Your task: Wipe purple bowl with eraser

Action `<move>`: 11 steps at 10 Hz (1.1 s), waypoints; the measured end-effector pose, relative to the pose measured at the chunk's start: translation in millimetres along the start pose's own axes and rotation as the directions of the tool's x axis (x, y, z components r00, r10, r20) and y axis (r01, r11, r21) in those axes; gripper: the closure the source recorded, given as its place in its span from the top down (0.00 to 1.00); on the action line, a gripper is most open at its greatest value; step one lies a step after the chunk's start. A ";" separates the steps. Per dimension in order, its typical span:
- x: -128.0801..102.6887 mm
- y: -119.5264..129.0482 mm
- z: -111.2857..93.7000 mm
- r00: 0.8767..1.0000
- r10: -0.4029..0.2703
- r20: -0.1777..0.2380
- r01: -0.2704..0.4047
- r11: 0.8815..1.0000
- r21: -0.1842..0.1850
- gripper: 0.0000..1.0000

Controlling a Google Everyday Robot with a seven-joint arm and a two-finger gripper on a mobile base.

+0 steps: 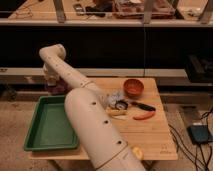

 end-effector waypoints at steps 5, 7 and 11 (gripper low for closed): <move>-20.0 -8.5 -8.9 0.999 -0.054 0.005 0.054 0.998 0.012 0.00; -35.4 -1.9 -8.0 0.997 -0.069 0.021 0.069 0.998 0.003 0.00; -46.2 36.9 -5.4 0.999 -0.028 0.042 0.029 0.999 -0.033 0.00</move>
